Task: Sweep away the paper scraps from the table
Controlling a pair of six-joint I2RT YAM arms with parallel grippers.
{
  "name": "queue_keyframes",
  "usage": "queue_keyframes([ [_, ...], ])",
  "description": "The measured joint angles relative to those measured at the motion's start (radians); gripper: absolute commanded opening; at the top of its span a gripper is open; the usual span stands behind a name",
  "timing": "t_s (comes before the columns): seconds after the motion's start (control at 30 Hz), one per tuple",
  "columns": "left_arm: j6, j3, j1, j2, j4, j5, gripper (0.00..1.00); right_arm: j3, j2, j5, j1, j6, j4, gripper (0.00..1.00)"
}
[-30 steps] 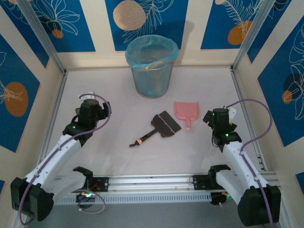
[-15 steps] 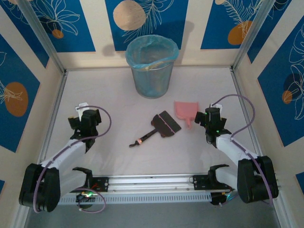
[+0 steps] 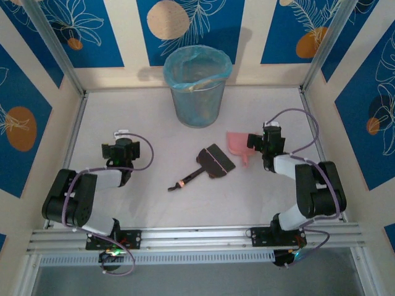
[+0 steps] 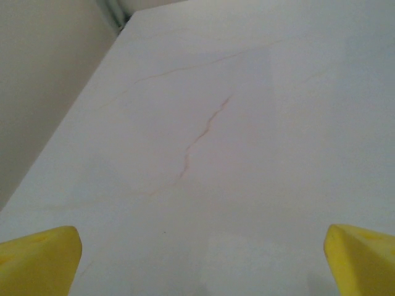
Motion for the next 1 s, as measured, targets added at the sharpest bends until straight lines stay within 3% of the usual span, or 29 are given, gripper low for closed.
queue_keyframes([
  [0.23,0.027,-0.092,0.022,0.001,0.219,0.073,1.00,-0.034,0.000,-0.114,-0.048,-0.024,0.111,0.99],
  [0.53,0.047,-0.105,0.039,0.018,0.273,0.188,1.00,-0.165,-0.027,-0.220,-0.060,-0.040,0.290,0.99],
  [0.83,0.079,-0.120,0.070,0.063,0.347,0.365,1.00,-0.281,-0.021,-0.167,0.005,-0.073,0.500,0.99],
  [1.0,0.077,-0.118,0.077,0.069,0.341,0.392,1.00,-0.256,-0.017,-0.167,-0.044,-0.052,0.493,0.99],
])
